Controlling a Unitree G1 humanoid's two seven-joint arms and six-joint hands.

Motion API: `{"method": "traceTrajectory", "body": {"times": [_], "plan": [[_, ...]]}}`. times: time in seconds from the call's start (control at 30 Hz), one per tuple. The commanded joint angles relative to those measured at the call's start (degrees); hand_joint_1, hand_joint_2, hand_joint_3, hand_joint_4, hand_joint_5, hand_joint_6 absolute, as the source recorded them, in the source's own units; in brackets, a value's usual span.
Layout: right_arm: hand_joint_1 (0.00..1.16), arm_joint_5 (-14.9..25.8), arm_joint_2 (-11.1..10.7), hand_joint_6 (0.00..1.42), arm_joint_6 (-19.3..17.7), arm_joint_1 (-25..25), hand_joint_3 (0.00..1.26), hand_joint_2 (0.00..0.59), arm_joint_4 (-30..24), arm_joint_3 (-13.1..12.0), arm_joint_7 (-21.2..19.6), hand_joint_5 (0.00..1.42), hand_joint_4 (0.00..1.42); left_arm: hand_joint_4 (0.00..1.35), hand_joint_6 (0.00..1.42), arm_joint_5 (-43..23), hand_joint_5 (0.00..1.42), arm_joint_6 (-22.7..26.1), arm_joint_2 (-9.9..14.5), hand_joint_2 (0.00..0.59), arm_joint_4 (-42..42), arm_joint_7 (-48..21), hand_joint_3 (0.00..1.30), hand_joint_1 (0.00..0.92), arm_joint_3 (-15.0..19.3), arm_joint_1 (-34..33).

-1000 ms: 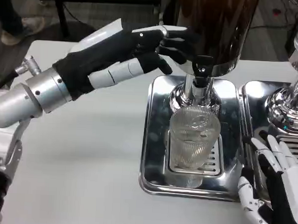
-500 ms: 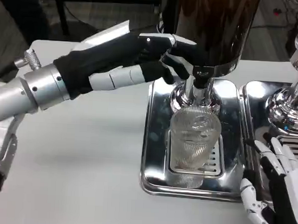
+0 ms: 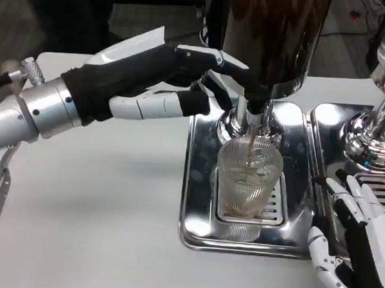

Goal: Grasp the cup under the faucet to collect the drink, then remove the cup.

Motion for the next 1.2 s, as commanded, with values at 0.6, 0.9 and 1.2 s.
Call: {"method": "traceTrajectory", "body": {"times": [0.6, 0.9, 1.2], "plan": [[0.16, 10.07, 1.29, 0.16, -5.46, -2.24, 0.19, 0.484, 3.47, -0.79, -1.32, 0.08, 0.09, 0.42, 0.6, 0.83, 0.46, -0.23, 1.79, 0.035, -1.88, -2.6, 0.35, 0.0, -1.14, 1.22], [0.28, 19.73, 1.63, 0.27, -7.51, -4.56, 0.16, 0.295, 6.22, -1.33, 3.08, 0.19, 0.13, 0.42, 0.58, 0.77, 0.46, 0.19, 1.87, 0.035, -2.28, -2.92, 0.35, 0.0, -1.34, 1.62], [0.42, 27.21, 1.0, 0.3, -8.18, -8.2, 0.0, 0.199, 9.07, -1.27, 9.92, 0.11, 0.0, 0.42, 0.58, 0.57, 0.46, 0.66, 1.95, 0.043, -3.03, -3.0, 0.35, 0.0, -1.27, 2.09]]}}
